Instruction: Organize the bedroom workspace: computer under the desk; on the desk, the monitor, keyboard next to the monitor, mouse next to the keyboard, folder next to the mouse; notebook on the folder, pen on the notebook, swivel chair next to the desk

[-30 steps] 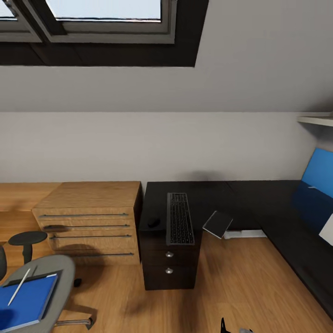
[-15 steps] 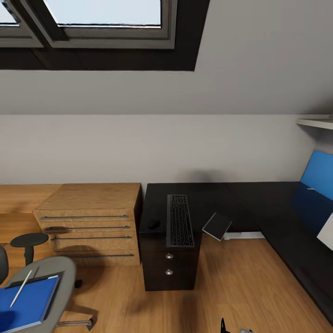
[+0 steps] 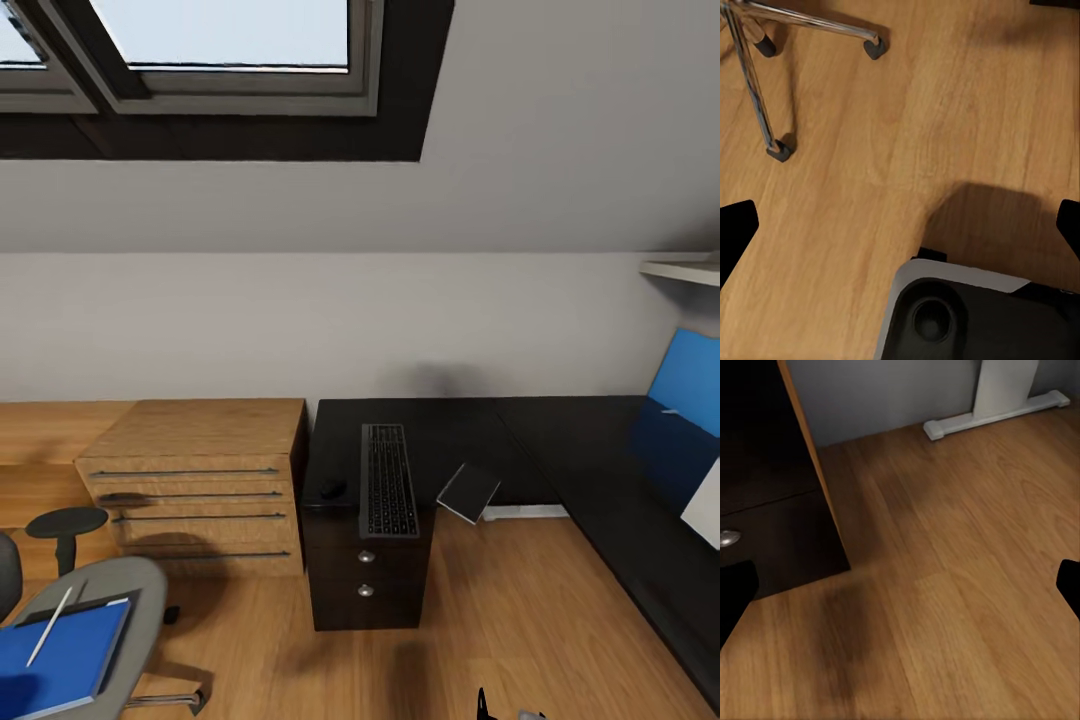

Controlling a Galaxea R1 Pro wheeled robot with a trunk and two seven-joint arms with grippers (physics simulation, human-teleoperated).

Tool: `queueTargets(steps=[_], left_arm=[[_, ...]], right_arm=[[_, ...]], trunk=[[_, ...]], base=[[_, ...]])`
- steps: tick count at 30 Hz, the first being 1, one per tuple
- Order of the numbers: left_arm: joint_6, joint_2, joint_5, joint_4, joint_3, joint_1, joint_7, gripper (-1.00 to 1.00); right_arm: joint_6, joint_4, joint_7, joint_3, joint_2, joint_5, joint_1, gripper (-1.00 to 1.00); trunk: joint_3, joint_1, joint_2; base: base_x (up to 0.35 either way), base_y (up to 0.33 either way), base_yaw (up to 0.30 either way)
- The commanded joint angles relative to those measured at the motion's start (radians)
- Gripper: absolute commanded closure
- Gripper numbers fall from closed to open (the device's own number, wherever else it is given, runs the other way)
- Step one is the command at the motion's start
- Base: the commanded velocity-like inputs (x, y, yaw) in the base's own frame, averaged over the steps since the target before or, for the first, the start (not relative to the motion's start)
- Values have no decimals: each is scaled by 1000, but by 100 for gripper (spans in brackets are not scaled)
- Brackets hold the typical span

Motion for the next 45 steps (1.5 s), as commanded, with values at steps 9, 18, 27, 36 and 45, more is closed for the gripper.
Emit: queueTargets(steps=[9,18,27,36,45], left_arm=[[-3,-7,-19,-1,2,0,-2,-100],[-2,-7,-19,-1,2,0,-2,-100],[-2,-8,-19,-1,2,1,-2,-100],[-2,-8,-19,1,1,0,-2,-100],[-2,-8,-19,1,1,0,-2,-100]], right_arm=[[-2,2,-10,8,0,3,-1,-100],[-1,2,-10,8,0,3,-1,-100],[-1,2,-10,8,0,3,-1,-100],[-1,2,-10,8,0,3,-1,-100],[-1,2,-10,8,1,3,-1,-100]], trunk=[[27,-34,62],[55,-69,125],[84,-103,188],[112,-138,251],[140,-172,314]], base=[[0,0,0],[0,0,0],[0,0,0],[0,0,0],[0,0,0]])
